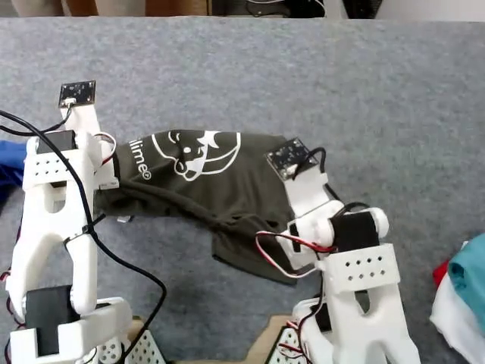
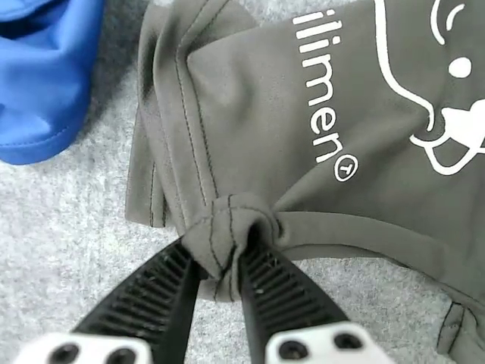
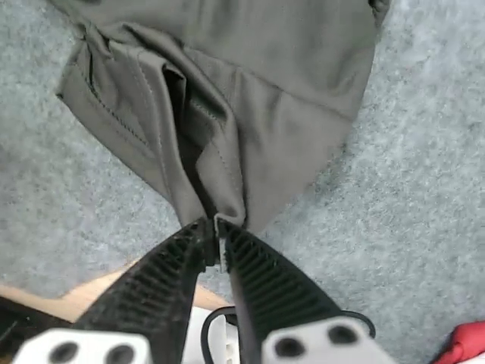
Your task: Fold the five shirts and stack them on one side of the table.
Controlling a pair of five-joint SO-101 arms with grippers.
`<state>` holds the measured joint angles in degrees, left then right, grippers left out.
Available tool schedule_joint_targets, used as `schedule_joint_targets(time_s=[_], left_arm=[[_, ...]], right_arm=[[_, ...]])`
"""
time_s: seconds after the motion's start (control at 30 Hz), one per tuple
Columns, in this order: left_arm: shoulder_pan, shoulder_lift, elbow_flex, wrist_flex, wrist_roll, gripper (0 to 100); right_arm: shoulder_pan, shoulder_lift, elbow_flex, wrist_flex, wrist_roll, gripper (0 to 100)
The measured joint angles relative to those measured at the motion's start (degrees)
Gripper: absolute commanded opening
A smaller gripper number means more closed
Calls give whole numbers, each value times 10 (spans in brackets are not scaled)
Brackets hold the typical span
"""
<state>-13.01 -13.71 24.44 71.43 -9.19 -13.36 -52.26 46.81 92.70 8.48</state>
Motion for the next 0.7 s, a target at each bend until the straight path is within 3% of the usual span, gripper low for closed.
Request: schedule_joint_targets(time_s=[0.2, 0.47, 0.7], left_arm=[[0, 0, 23, 0, 0, 19], [0, 0, 35, 0, 0, 20], [0, 0, 35, 0, 0, 20]], right_arm=[[-1, 0, 4, -3, 32, 23], [-6, 0, 5, -4, 72, 287], [-18, 0, -31, 16, 107, 253]])
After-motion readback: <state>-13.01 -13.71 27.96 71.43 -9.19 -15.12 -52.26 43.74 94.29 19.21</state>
